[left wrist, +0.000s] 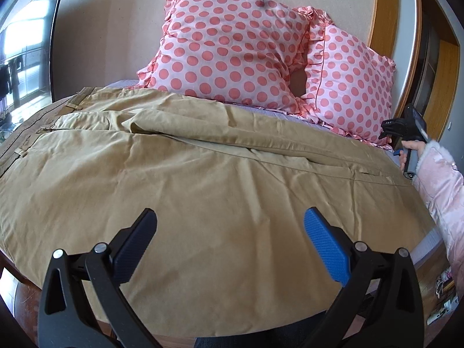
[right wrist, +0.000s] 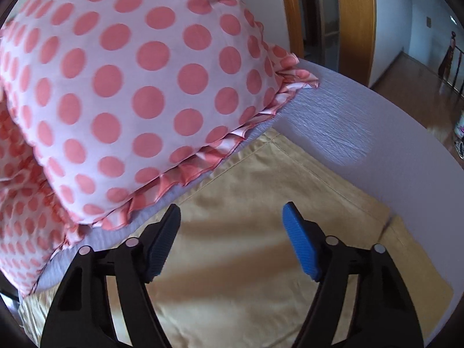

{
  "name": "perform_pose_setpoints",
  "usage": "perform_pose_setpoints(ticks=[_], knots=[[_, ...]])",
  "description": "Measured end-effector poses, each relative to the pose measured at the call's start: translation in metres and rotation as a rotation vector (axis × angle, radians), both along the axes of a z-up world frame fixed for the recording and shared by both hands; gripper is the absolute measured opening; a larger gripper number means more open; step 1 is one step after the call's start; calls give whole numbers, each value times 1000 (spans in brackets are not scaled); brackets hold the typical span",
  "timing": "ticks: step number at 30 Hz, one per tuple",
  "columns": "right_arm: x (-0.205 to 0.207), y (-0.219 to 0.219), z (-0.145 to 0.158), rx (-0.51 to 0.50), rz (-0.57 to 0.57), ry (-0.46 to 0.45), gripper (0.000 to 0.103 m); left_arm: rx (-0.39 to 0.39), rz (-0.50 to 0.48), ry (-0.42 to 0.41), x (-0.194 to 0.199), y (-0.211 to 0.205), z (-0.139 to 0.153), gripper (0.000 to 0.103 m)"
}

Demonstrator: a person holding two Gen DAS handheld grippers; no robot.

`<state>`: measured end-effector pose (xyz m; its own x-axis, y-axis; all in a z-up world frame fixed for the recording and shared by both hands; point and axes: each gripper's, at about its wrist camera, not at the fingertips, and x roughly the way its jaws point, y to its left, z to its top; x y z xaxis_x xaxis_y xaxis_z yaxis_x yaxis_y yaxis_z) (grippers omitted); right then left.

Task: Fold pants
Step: 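Move the right tool to the trouser hem and close on it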

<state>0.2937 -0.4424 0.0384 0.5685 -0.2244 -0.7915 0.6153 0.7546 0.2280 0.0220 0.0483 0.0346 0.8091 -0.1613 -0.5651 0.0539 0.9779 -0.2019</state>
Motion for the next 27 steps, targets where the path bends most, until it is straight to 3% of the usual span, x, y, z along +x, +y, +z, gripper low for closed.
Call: perform_pose_setpoints(ticks=[4, 9, 11, 12, 13, 17, 22, 24, 27], knots=[[46, -22, -27, 36, -74, 72, 68, -13, -13, -23, 8, 7, 4, 101], [71, -20, -38, -132, -109, 149, 64, -21, -35, -59, 14, 9, 5, 101], [66, -19, -41, -166, -100, 116, 41, -22, -31, -52, 18, 9, 4, 101], [61, -22, -41, -160, -91, 92, 19, -27, -30, -46, 19, 10, 2, 101], [55, -27, -42, -127, -82, 64, 12, -34, -29, -42, 20, 11, 1, 101], [0, -51, -37, 84, -49, -160, 5, -56, -5, -41, 15, 20, -1, 101], [-124, -51, -10, 220, 36, -443, 5, -97, 44, -63, 3, 37, -1, 101], [-172, -33, -6, 252, 46, -459, 5, -113, 53, -64, 1, 41, -1, 101], [-223, -19, -23, 311, 46, -407, 5, -125, 68, -70, 1, 42, 2, 101]])
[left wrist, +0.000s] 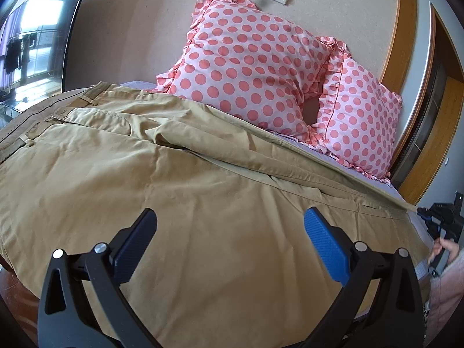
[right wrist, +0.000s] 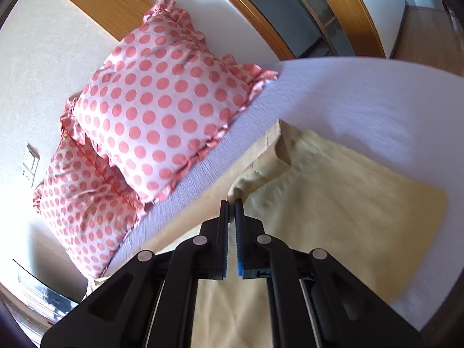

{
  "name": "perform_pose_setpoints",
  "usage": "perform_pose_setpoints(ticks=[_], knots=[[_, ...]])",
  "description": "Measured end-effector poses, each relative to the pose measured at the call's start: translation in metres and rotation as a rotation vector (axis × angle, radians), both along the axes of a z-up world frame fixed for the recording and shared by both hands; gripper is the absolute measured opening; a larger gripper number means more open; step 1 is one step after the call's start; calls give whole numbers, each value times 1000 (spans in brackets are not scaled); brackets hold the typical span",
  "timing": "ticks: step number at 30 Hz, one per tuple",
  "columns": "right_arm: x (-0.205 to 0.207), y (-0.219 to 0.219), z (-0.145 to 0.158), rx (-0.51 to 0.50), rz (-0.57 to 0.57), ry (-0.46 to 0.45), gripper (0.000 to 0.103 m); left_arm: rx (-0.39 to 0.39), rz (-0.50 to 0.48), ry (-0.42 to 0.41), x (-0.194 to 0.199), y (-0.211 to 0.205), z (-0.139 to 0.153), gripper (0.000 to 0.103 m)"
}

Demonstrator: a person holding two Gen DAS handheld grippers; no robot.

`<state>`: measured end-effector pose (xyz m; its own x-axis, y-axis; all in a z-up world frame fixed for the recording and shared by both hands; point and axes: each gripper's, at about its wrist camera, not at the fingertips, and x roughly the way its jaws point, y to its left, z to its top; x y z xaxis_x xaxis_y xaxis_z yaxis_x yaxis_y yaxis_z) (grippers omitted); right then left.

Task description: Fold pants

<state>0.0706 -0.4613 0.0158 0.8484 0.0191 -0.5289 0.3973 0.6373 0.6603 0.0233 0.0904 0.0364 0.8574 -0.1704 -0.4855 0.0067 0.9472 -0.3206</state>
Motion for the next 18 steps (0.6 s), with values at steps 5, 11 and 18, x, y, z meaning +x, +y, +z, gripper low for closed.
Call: perform_pose_setpoints(ticks=[5, 11, 18], knots=[[-15, -5, -24, 143, 19, 73, 22, -40, 1, -4, 6, 6, 11, 101], [-10, -9, -30, 194, 14, 39, 53, -181, 16, -39, 13, 44, 30, 101], [-5, -24, -43, 233, 31, -144, 3, -182, 71, 25, 66, 81, 58, 101]])
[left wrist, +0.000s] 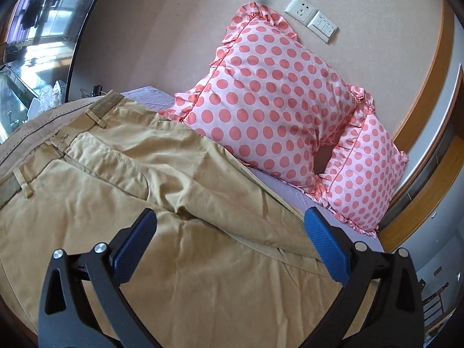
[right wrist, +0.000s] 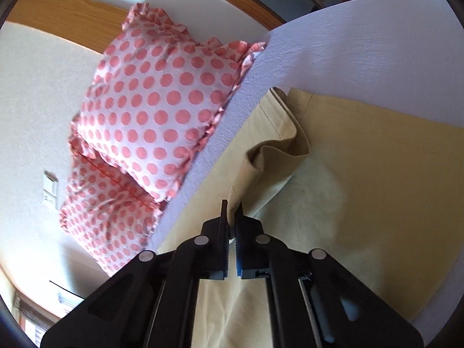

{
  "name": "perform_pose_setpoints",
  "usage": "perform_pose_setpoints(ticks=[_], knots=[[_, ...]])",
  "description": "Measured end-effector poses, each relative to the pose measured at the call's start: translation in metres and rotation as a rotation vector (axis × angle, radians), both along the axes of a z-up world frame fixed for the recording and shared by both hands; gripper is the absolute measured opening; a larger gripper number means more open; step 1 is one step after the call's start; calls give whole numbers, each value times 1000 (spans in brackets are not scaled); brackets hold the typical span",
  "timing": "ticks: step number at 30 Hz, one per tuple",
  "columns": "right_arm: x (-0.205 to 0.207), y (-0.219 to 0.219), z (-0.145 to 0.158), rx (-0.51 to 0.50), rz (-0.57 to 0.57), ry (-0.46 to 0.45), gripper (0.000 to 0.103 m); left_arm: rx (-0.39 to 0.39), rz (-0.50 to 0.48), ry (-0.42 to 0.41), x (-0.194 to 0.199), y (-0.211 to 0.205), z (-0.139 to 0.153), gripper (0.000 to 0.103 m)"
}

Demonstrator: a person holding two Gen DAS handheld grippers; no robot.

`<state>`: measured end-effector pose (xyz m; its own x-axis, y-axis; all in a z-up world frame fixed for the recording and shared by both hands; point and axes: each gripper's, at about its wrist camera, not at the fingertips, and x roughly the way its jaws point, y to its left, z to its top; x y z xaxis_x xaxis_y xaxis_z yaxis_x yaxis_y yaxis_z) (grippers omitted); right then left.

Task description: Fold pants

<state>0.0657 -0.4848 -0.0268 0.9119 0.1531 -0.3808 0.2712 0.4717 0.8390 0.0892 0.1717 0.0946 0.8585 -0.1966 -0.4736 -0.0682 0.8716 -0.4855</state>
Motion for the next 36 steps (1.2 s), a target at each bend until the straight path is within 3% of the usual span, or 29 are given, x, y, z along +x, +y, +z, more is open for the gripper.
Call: perform_pose_setpoints(ticks=[4, 7, 10, 13, 14, 16, 17, 18, 21, 26, 31, 36], knots=[[-32, -4, 9, -21, -37, -110, 3, 32, 14, 60, 45, 10, 6, 101], [-47, -8, 12, -14, -41, -133, 3, -28, 22, 178, 92, 16, -8, 100], [-54, -10, 14, -18, -47, -145, 3, -82, 53, 265, 131, 21, -26, 95], [-57, -11, 15, -22, -49, -151, 2, -70, 89, 299, 160, 22, -36, 86], [-57, -11, 14, -22, -49, -150, 2, -58, 102, 314, 170, 22, -39, 80], [-56, -11, 13, -27, -51, -147, 2, -50, 120, 347, 186, 26, -46, 45], [-55, -11, 12, -26, -54, -144, 2, -69, 117, 357, 190, 29, -50, 7], [-55, -11, 10, -22, -53, -144, 2, -99, 115, 354, 187, 33, -52, 5], [-58, -12, 10, -25, -62, -144, 2, -83, 120, 274, 149, 32, -37, 4], [-76, -20, 15, -54, -104, -154, 2, -7, 80, 95, 20, 27, -5, 4], [-97, -31, 8, -52, -159, -131, 2, -7, 116, 75, -92, 28, -28, 5], [-107, -35, 0, -48, -170, -104, 2, 5, 151, 107, -134, 21, -56, 5]])
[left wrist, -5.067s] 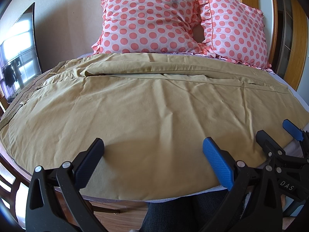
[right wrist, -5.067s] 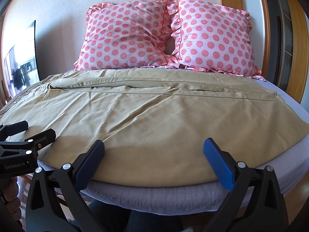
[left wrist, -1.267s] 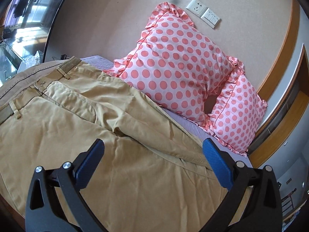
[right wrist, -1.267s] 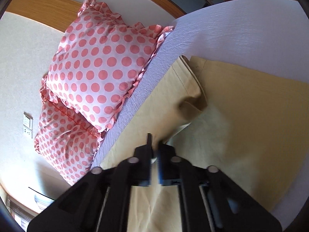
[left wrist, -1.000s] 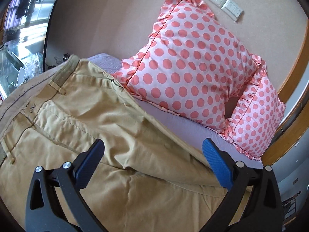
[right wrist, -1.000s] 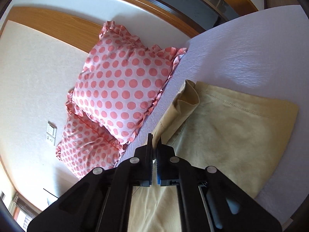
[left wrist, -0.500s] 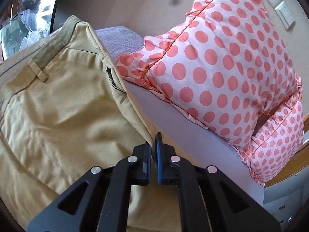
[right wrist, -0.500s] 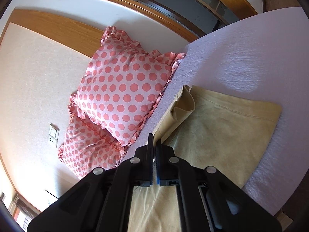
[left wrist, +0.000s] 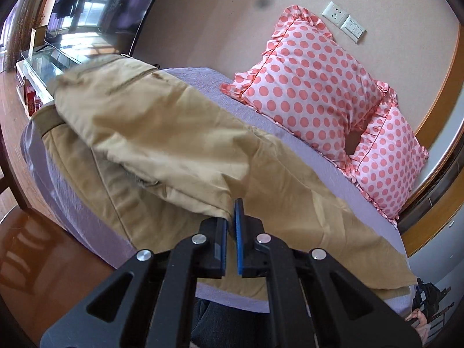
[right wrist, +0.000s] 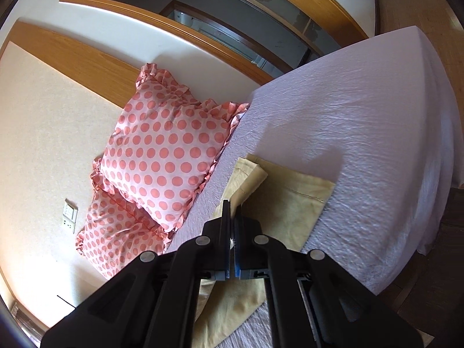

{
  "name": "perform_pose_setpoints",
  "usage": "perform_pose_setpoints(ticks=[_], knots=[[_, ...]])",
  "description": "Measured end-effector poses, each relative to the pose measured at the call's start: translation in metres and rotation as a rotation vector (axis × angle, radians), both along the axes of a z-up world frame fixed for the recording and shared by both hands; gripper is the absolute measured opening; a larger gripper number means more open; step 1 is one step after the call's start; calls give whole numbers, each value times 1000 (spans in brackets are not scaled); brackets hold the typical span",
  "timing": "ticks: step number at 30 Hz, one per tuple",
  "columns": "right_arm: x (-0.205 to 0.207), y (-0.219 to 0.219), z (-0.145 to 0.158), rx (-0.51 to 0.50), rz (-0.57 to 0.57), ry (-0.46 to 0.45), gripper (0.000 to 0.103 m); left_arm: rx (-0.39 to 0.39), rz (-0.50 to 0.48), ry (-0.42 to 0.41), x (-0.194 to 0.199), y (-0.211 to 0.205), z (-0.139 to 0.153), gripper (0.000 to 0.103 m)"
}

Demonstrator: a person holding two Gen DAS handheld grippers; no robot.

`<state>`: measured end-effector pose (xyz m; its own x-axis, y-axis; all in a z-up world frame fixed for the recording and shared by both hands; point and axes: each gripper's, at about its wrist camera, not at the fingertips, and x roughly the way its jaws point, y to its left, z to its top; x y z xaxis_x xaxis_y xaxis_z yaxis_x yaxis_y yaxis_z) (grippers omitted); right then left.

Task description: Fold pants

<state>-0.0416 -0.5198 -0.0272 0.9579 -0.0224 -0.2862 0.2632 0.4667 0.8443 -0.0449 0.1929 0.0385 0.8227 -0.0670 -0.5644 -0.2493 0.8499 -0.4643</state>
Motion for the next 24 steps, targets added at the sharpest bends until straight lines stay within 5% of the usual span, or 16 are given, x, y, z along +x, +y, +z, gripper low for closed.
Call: perform_pose_setpoints(ticks=[11, 15, 17, 19, 24], knots=[[-16, -1, -17, 40, -18, 41, 2, -36, 12, -10, -20, 4, -17, 5], [-19, 5, -8, -60, -32, 120, 3, -20, 1, 14, -20, 4, -25, 7], [-24, 8, -2, -97, -72, 155, 8, -19, 2, 17, -22, 3, -29, 10], [-29, 7, 1, -112, -117, 174, 42, -5, 14, 6, -27, 4, -29, 18], [-21, 2, -6, -113, -114, 189, 46, 17, 47, -20, -41, 10, -30, 36]])
